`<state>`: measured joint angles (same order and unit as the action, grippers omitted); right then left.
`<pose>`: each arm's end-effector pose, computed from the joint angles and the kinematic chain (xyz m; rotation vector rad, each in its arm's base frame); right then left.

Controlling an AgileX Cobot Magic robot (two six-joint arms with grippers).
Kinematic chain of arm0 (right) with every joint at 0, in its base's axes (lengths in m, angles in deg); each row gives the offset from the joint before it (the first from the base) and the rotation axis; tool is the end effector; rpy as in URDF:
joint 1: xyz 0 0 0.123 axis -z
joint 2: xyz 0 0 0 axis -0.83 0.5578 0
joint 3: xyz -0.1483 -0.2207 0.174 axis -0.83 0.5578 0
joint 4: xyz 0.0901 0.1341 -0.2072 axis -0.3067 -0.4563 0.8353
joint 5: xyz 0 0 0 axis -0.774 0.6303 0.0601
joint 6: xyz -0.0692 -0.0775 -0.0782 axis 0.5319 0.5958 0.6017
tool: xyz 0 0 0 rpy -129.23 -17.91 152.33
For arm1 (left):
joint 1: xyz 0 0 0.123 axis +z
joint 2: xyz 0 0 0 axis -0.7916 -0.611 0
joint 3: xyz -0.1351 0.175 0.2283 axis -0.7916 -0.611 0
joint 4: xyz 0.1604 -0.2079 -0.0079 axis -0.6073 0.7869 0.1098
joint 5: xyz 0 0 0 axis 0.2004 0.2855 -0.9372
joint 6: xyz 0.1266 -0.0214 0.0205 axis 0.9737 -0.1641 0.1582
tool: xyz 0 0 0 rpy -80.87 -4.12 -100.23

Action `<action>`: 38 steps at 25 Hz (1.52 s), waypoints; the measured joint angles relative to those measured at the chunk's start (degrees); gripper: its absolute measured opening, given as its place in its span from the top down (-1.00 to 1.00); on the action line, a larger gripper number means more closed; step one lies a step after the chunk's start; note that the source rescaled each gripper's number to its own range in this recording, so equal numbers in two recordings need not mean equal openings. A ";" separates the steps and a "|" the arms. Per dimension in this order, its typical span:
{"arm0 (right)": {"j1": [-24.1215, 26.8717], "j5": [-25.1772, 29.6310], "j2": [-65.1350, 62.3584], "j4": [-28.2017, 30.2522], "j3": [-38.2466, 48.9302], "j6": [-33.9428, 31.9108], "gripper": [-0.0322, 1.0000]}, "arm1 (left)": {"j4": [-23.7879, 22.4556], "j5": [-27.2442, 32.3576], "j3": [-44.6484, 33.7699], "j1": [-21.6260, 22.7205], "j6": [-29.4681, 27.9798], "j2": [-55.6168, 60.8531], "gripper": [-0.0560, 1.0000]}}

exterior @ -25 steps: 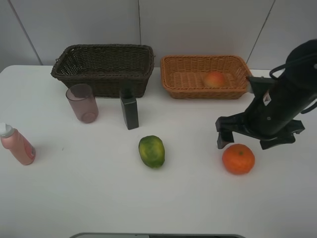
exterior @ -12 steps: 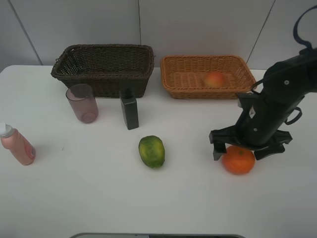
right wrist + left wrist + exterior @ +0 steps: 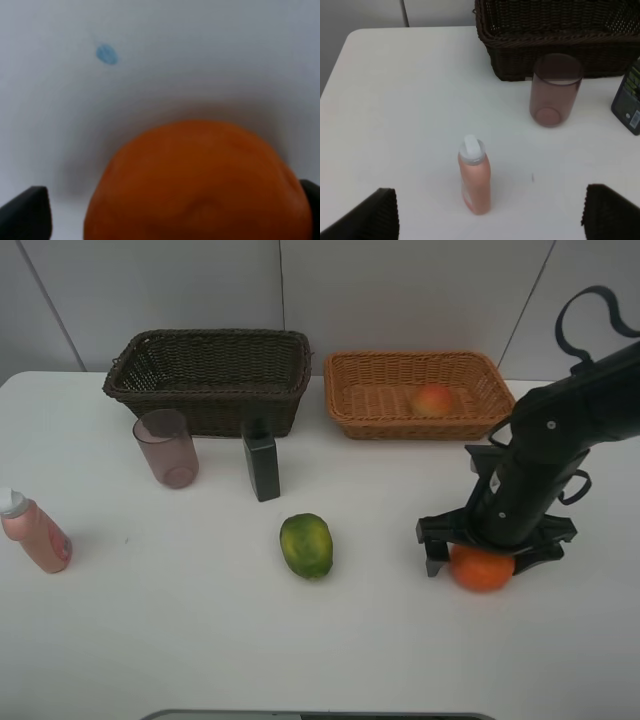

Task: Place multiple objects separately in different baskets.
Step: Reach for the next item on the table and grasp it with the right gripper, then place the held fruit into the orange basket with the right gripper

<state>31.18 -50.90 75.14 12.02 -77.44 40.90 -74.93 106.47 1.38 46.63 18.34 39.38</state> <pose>0.2489 0.1074 0.0943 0.0320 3.1068 -0.0742 0.0051 0.0082 0.2665 0.0226 2.0341 -0.0171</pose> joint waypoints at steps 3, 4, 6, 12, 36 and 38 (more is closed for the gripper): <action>0.00 -0.34 0.77 -0.05 0.00 -0.06 -1.00 | 0.00 0.00 -0.10 0.00 0.00 0.00 -0.88; 0.00 -0.39 0.93 -0.05 0.00 -0.12 -0.99 | 0.00 0.00 -0.10 0.00 0.00 0.00 -0.88; 0.00 -0.39 1.13 -0.05 0.00 -0.12 -0.80 | -0.02 0.00 -0.10 0.00 0.00 0.00 -0.88; 0.00 -0.44 1.13 0.00 0.00 -0.12 0.24 | -0.02 0.00 -0.10 0.00 0.00 0.00 -0.88; 0.00 -0.54 1.13 0.00 0.00 -0.12 0.25 | -0.02 0.00 -0.10 0.00 0.00 0.00 -0.88; 0.00 -0.54 1.13 0.00 0.00 -0.12 0.25 | -0.02 0.00 -0.10 0.00 0.00 0.00 -0.88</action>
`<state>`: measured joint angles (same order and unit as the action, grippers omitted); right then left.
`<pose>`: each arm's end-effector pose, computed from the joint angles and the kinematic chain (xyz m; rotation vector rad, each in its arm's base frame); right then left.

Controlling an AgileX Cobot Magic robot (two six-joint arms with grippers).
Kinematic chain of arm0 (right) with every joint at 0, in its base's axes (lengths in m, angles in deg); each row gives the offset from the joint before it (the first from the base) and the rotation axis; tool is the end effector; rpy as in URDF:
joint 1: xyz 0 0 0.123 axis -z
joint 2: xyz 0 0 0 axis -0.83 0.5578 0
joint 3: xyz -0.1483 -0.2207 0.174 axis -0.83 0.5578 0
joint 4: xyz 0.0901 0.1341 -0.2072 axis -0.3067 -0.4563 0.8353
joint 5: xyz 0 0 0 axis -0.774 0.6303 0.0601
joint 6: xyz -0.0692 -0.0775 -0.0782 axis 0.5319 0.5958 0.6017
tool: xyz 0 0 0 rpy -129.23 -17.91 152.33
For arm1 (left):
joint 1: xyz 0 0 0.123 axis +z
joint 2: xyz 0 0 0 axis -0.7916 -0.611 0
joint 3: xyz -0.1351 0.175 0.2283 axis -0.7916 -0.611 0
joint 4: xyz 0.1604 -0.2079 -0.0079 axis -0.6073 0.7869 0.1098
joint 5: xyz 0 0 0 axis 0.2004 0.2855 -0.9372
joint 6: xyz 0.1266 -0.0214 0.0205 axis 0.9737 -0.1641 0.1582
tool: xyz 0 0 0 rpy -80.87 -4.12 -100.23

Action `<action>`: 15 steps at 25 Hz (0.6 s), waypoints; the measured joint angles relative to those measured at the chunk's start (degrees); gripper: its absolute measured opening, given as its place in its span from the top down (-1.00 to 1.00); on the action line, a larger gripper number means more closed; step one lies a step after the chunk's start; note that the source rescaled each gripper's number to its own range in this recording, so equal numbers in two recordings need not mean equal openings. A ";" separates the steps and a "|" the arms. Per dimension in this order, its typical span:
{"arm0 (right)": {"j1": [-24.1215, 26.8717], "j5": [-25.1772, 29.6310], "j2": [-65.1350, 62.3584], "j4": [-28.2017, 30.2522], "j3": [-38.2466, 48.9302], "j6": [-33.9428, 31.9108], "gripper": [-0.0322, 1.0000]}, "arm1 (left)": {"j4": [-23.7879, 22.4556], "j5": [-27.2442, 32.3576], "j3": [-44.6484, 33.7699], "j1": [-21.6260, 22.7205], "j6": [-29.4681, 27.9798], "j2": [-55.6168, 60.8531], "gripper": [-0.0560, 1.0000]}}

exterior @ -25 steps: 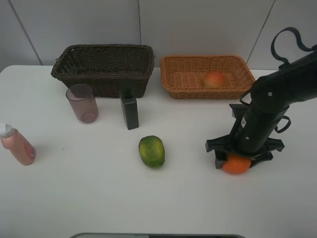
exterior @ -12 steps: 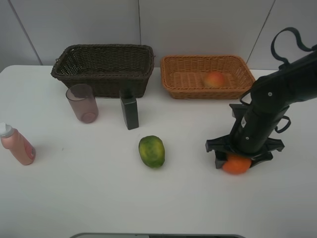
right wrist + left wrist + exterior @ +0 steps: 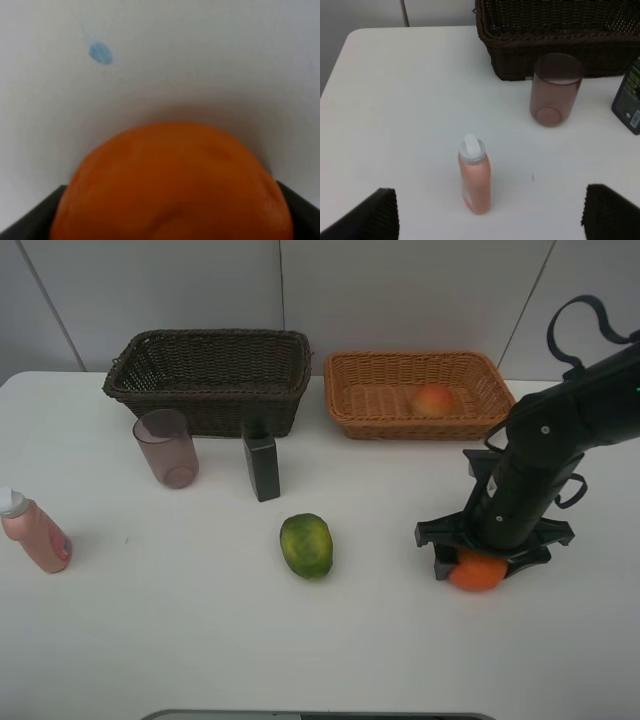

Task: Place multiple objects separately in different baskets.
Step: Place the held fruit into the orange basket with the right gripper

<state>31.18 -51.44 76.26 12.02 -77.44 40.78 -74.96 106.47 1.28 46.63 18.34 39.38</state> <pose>0.2494 0.1077 0.0890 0.0341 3.1161 -0.0801 0.0053 0.0083 0.2659 0.0227 2.0358 -0.0163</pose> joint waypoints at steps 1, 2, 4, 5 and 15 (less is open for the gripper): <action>0.00 0.00 0.00 0.00 0.00 0.00 0.25 | 0.00 0.00 0.00 0.00 0.00 0.00 -0.88; 0.00 0.00 0.00 0.00 0.00 0.00 0.25 | 0.00 0.00 0.00 0.00 0.00 0.00 -0.88; 0.00 0.00 -0.44 0.00 0.00 0.00 0.25 | 0.00 0.00 0.00 0.00 0.00 0.00 -0.88; 0.00 0.23 -1.07 0.00 0.00 0.05 0.25 | 0.00 0.00 0.00 0.00 0.00 0.00 -0.88; 0.47 14.81 -3.96 -0.24 -13.58 9.80 0.25 | 0.00 0.00 0.00 0.00 0.00 0.00 -0.88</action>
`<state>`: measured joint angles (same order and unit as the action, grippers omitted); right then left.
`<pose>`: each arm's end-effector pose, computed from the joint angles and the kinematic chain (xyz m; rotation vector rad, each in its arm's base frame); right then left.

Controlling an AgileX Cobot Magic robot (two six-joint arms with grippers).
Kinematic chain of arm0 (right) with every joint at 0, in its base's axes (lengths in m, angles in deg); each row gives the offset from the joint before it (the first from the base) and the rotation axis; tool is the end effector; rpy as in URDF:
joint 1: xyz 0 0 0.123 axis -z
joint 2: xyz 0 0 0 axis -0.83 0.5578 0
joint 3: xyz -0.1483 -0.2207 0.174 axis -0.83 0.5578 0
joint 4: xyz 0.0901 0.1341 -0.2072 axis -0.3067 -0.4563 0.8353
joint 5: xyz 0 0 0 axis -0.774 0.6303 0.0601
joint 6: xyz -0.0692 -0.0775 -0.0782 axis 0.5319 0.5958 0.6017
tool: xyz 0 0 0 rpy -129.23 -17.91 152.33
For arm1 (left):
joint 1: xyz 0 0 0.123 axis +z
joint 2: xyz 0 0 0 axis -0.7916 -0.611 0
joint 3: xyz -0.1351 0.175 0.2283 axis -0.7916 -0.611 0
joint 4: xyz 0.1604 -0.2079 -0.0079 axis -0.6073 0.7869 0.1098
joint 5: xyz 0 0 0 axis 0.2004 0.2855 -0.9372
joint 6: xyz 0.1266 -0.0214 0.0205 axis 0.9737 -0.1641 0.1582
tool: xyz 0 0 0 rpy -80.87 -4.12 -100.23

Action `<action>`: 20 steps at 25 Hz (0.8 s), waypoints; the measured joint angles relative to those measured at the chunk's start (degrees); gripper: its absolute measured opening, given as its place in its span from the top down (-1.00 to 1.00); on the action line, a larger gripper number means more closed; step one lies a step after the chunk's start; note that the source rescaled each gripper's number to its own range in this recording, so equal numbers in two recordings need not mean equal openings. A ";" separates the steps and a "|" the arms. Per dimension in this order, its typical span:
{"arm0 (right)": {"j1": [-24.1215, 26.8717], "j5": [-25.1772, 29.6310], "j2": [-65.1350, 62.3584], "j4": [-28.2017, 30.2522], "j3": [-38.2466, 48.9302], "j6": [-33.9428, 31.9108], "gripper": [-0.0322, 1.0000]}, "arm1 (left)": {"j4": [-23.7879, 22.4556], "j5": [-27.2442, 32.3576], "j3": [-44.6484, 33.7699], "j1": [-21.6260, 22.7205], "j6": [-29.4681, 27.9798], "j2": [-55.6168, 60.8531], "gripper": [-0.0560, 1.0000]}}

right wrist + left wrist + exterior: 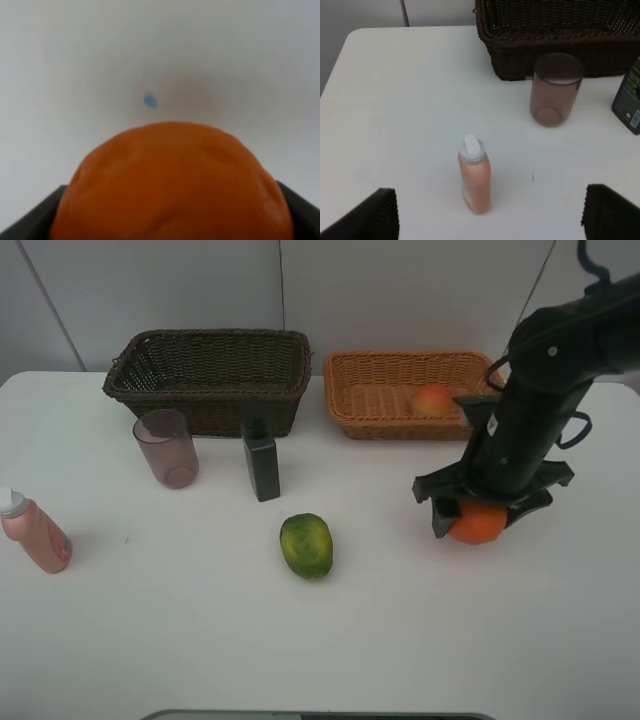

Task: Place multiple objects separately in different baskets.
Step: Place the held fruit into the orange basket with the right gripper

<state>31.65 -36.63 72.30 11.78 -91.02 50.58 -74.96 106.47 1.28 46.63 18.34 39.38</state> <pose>0.2866 0.1199 0.1553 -0.1829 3.0649 -0.0785 0.0053 0.0083 0.2659 0.0227 2.0358 -0.0163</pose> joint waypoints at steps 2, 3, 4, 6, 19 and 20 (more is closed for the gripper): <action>0.84 2.87 0.51 -0.05 -4.27 0.87 0.25 | 0.00 0.00 0.00 0.00 0.00 0.00 -0.88; 1.21 4.16 0.94 -0.05 -6.58 1.39 0.25 | 0.00 0.00 0.00 0.00 0.00 0.00 -0.88; 1.73 5.25 1.70 -0.05 -8.84 2.03 0.25 | 0.00 0.00 0.00 0.00 0.00 0.00 -0.88; 2.66 7.67 3.36 -0.05 -13.04 2.99 0.25 | 0.00 0.00 0.00 0.00 0.00 0.00 -0.88; 4.84 13.01 18.62 0.88 -41.21 5.25 0.25 | 0.00 0.00 0.00 0.00 0.00 0.00 -0.88; 4.84 13.00 19.80 0.88 -43.32 5.32 0.25 | 0.00 0.00 0.00 0.00 0.00 0.00 -0.88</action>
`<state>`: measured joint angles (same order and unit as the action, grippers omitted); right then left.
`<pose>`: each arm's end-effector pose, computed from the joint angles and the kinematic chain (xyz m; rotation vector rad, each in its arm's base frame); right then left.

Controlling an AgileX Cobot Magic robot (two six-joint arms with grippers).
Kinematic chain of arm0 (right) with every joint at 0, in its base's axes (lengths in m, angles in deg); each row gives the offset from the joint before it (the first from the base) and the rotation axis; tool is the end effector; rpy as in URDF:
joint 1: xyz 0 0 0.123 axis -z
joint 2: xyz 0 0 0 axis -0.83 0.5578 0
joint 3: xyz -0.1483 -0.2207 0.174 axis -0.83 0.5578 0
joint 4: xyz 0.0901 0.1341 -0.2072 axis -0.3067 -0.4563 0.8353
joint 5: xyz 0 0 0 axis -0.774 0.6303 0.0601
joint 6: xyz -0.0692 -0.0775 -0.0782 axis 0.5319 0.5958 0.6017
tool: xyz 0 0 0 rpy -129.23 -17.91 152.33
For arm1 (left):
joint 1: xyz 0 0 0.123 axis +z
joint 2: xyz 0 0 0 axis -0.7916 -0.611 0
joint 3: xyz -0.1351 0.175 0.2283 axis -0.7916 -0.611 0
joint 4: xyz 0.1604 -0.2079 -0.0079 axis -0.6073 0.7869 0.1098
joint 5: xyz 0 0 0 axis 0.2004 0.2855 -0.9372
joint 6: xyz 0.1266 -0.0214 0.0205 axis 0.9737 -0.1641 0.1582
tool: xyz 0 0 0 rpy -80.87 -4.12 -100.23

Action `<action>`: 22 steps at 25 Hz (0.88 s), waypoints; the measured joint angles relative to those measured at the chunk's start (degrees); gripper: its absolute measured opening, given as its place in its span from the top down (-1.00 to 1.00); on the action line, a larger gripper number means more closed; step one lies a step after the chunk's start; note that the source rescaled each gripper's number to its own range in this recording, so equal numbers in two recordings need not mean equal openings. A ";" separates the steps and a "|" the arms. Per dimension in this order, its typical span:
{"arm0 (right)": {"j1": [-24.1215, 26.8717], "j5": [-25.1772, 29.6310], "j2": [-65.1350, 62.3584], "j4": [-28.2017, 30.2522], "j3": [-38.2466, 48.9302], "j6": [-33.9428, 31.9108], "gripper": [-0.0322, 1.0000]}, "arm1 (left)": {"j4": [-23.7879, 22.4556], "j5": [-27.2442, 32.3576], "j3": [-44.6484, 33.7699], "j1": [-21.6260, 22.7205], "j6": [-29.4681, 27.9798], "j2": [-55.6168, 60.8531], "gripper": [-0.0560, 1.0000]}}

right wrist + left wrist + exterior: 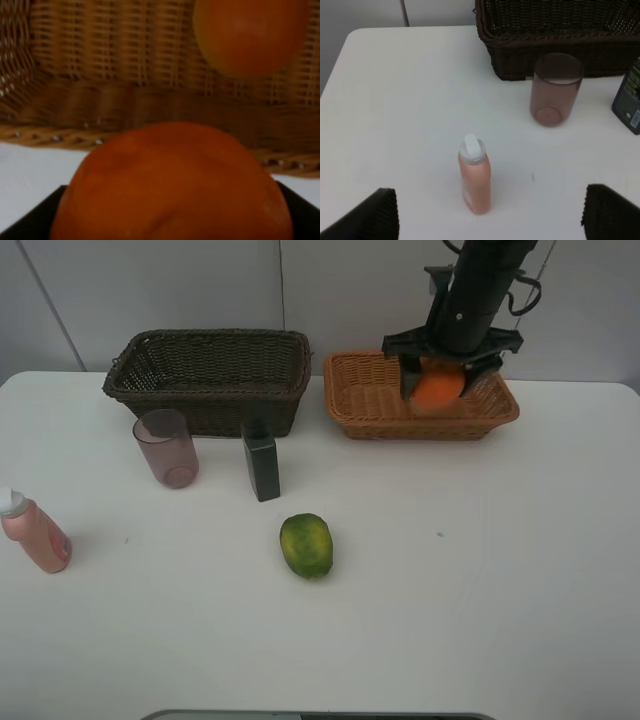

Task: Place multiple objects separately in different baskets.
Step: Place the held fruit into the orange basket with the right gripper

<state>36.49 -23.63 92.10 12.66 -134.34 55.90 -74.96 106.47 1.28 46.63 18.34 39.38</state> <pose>0.4490 0.1464 0.2116 -0.1547 2.8880 -0.0433 0.0053 0.0083 0.2659 0.0227 2.0358 -0.0163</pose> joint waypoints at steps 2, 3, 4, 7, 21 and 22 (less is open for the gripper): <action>-0.13 0.05 2.70 0.22 -4.16 0.00 0.25 | 0.00 0.00 0.00 0.00 0.00 0.00 -0.88; -0.28 0.05 4.02 0.44 -5.86 0.00 0.25 | 0.00 0.00 0.00 0.00 0.00 0.00 -0.88; -0.48 0.05 5.07 0.60 -7.84 0.00 0.25 | 0.00 0.00 0.00 0.00 0.00 0.00 -0.88; -1.16 -0.73 8.32 1.33 -12.46 0.15 0.25 | 0.00 0.00 0.00 0.00 0.00 0.00 -0.88; -1.32 -9.21 16.98 2.52 -14.79 0.20 0.25 | 0.00 0.00 0.00 0.00 0.00 0.00 -0.88; -1.32 -9.44 17.28 2.62 -14.79 0.20 0.25 | 0.00 0.00 0.00 0.00 0.00 0.00 -0.88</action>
<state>35.17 -33.07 109.38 15.29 -149.13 56.10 -74.96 106.47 1.28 46.63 18.34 39.38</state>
